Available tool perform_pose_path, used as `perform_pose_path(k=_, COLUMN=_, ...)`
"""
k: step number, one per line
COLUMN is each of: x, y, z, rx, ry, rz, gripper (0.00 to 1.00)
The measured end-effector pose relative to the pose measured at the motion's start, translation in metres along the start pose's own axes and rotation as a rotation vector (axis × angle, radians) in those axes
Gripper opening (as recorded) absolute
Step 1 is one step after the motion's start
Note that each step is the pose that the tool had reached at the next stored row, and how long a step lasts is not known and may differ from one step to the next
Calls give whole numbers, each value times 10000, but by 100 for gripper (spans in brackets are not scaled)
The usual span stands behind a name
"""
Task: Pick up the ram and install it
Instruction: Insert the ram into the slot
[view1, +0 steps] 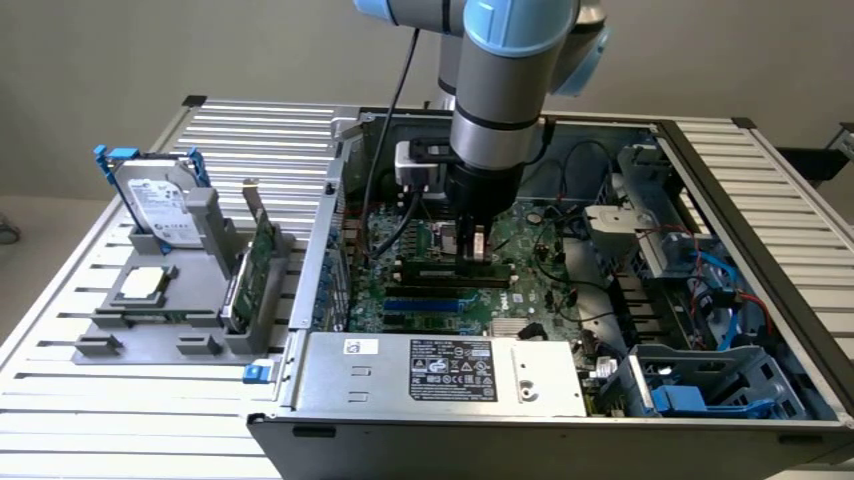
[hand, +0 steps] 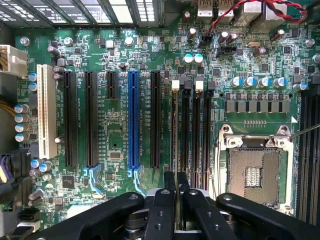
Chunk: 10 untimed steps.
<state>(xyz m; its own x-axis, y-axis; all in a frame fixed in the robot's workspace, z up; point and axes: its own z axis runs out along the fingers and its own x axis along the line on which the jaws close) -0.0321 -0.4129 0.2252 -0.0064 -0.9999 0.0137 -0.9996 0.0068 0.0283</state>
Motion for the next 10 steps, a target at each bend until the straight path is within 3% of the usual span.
perform_pose_path(k=10, x=0, y=0, z=14, rx=-9, ry=0, rz=13, gripper=13)
